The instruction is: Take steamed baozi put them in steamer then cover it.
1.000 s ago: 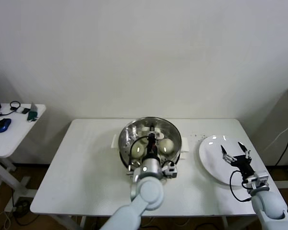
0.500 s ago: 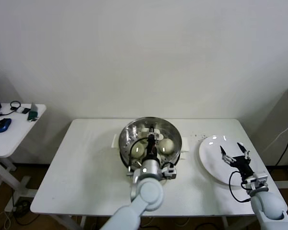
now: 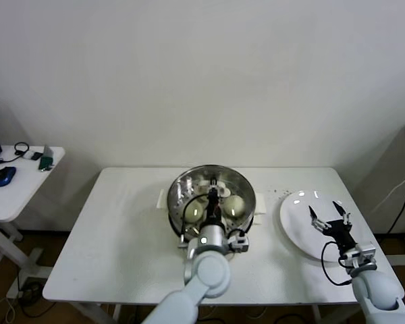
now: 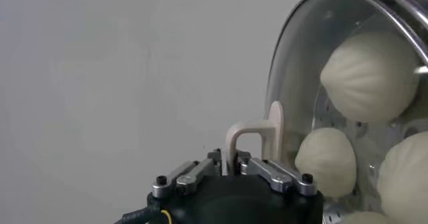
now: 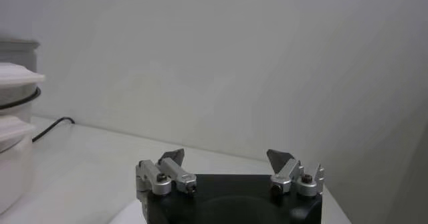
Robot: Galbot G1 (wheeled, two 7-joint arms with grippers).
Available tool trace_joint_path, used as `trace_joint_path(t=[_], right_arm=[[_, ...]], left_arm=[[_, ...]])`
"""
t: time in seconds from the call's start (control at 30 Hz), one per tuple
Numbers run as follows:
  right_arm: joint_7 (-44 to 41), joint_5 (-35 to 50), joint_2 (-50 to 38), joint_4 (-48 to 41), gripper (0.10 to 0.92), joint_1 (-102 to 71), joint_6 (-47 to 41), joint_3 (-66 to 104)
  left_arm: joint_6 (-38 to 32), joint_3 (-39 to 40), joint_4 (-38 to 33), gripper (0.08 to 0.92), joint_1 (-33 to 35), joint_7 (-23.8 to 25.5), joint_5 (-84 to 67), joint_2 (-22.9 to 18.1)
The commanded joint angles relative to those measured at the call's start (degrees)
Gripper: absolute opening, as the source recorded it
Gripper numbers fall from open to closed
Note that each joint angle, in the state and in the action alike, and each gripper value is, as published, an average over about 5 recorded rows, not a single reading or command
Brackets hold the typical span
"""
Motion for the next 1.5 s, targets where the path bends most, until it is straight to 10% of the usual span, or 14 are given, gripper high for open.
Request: trace_joint_path(t=[0.03, 0.7, 1.5], right_arm=[[-0.19, -0.01, 0.02, -0.11, 0.823, 0.07, -0.02, 0.07], [-0.81, -0.08, -0.06, -0.95, 0.823, 0.72, -0.42, 0.16], [-1.30, 0.54, 0.06, -0.36, 0.823, 1.22, -3.95, 0.16]], left_arm=[[1.21, 0.16, -0.56, 0.247, 0.15, 1.03, -0.01, 0.29], [1.89, 1.11, -8.64, 0.802, 1.52, 1.17, -3.48, 5.28], [-0.94, -4.60, -20.97, 0.823, 11.32, -4.58, -12.28, 11.69]])
